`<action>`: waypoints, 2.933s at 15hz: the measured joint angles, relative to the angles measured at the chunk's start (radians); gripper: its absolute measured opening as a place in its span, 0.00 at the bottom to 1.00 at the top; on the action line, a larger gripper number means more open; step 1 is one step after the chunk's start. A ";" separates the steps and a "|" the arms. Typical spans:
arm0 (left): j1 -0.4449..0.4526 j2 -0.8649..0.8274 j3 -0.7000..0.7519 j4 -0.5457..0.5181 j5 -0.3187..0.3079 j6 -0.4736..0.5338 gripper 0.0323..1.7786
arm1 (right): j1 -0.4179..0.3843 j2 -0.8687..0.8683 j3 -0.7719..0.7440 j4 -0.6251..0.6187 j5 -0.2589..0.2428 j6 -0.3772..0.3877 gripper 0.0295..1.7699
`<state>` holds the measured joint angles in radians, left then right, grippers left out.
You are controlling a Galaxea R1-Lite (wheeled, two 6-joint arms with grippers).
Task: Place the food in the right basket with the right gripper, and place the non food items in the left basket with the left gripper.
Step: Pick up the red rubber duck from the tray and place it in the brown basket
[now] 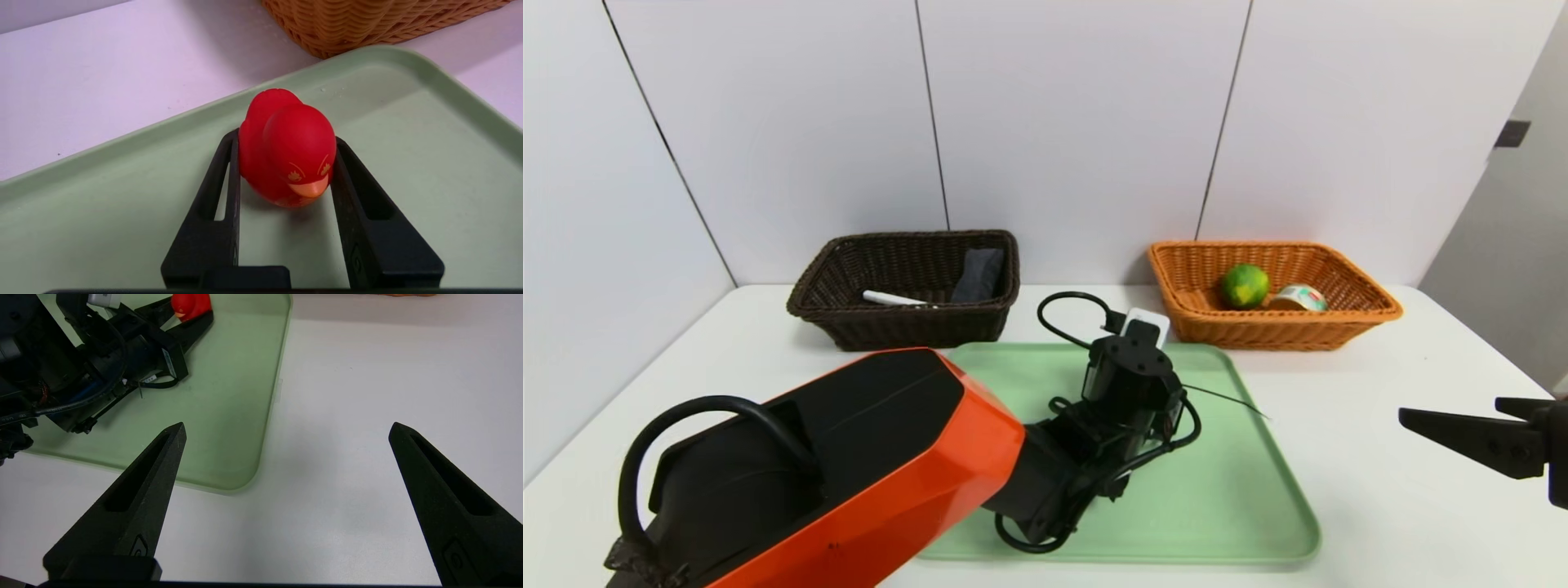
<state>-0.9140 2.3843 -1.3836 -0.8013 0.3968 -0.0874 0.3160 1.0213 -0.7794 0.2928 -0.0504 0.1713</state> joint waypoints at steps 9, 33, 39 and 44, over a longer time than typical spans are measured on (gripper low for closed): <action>0.042 -0.419 -0.016 0.446 -0.086 -0.134 0.35 | -0.001 -0.003 -0.005 0.000 0.000 0.009 0.97; 0.761 -0.255 -0.201 0.738 -0.324 -0.086 0.33 | -0.029 0.095 -0.062 0.001 0.000 0.005 0.97; 0.765 -0.210 -0.226 0.734 -0.324 -0.079 0.57 | -0.029 0.097 -0.066 0.002 0.000 0.004 0.97; 0.765 -0.254 -0.253 0.738 -0.323 -0.079 0.76 | -0.029 0.093 -0.067 0.000 0.000 0.003 0.97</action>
<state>-0.1489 2.1298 -1.6366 -0.0630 0.0734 -0.1668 0.2866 1.1147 -0.8466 0.2930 -0.0509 0.1740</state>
